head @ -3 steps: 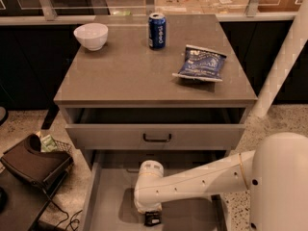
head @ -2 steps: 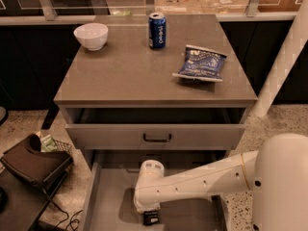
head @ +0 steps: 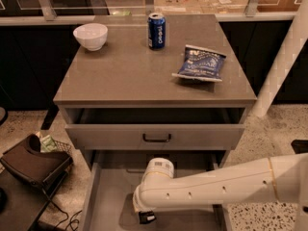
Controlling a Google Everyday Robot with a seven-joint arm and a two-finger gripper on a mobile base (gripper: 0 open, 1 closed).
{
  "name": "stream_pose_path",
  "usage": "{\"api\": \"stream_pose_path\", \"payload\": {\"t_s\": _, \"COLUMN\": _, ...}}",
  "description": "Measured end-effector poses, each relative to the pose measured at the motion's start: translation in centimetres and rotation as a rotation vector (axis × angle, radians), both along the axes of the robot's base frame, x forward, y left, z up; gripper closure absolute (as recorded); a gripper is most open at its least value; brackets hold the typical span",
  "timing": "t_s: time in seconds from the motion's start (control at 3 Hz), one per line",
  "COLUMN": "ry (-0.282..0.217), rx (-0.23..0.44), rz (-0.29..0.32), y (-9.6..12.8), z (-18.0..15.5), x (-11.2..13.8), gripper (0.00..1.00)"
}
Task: Pick rxbar chocolate from middle drawer and place on counter
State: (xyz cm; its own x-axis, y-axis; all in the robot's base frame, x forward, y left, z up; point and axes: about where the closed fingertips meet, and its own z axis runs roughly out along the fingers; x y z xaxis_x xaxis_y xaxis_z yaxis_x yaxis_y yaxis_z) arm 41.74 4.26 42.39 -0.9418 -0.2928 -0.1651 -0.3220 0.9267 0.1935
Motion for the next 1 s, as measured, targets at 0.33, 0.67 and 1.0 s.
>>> {"api": "stream_pose_path", "payload": {"t_s": 0.33, "ry": -0.06, "rx": 0.057, "rz": 0.07, "y": 0.2, "z": 4.7, "x": -0.5, "gripper": 1.0}}
{"api": "stream_pose_path", "payload": {"t_s": 0.67, "ry": -0.127, "rx": 0.104, "rz": 0.137, "y": 0.4, "z": 9.5, "x": -0.5, "gripper": 1.0}}
{"api": "stream_pose_path", "payload": {"t_s": 1.0, "ry": -0.185, "rx": 0.134, "rz": 0.189, "y": 0.3, "z": 14.4, "x": -0.2, "gripper": 1.0}}
